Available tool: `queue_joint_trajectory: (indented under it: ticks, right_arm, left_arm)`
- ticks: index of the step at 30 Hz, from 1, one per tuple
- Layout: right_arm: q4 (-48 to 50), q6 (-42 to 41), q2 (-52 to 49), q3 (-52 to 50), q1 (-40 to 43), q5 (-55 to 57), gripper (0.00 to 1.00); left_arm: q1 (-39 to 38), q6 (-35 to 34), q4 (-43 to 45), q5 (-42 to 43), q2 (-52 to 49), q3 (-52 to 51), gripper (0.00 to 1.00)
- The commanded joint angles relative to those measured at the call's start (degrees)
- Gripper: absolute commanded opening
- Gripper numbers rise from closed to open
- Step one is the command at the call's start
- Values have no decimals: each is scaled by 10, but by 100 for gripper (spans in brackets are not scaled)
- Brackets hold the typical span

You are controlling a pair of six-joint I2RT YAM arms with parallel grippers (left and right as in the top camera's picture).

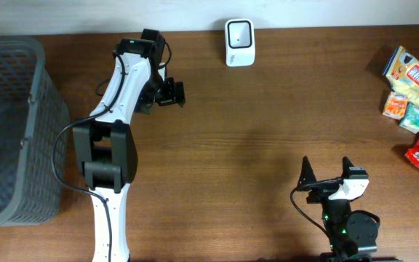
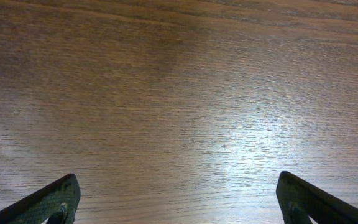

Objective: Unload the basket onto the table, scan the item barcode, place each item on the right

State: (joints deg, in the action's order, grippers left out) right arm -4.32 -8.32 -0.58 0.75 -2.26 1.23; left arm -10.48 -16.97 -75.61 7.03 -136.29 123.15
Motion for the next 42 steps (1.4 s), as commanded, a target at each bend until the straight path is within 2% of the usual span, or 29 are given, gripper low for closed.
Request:
queue_joint_trajectory:
  ticks: [1, 22, 23, 26, 27, 29, 31, 33, 35, 36, 38, 39, 41, 42]
  right_arm:
    - [-2, 10, 4, -4, 4, 10, 98]
    - [-2, 10, 4, -4, 4, 9, 98]
    - [-2, 10, 4, -4, 4, 9, 98]
    - [-2, 10, 4, -4, 4, 9, 98]
    - [-2, 10, 4, -4, 4, 9, 98]
    - [-2, 10, 4, -4, 4, 9, 99]
    - [-2, 10, 4, -4, 4, 9, 98]
    - [-2, 10, 4, -4, 4, 9, 98]
    - [-2, 10, 4, -4, 4, 9, 99]
    - [-2, 10, 4, -4, 4, 9, 98]
    - [-2, 10, 4, -4, 4, 9, 98]
    - [-2, 10, 4, -4, 4, 9, 99]
    - [-2, 10, 4, -4, 4, 9, 98]
    - [-2, 10, 4, -4, 4, 9, 99]
  left_arm:
    - [0, -3, 0, 2, 10, -1, 99]
    - [-1, -3, 11, -5, 10, -1, 99]
    - [-6, 7, 26, -9, 14, -1, 99]
    - [-49, 114, 90, -22, 71, -1, 99]
    - [-58, 117, 104, -54, 94, -1, 99]
    - [-58, 129, 105, -85, 169, -26, 99]
    - [-42, 155, 133, -86, 259, -120, 99]
    - [-24, 171, 219, -85, 388, -303, 99]
    - [-20, 195, 352, -83, 523, -492, 99]
    - [-20, 215, 424, -83, 608, -597, 99]
    - [-20, 227, 503, -83, 785, -755, 99]
    - [-20, 241, 510, -83, 844, -791, 99]
    - [-20, 246, 499, -84, 1030, -876, 99]
    - [-20, 246, 488, -84, 1063, -886, 99]
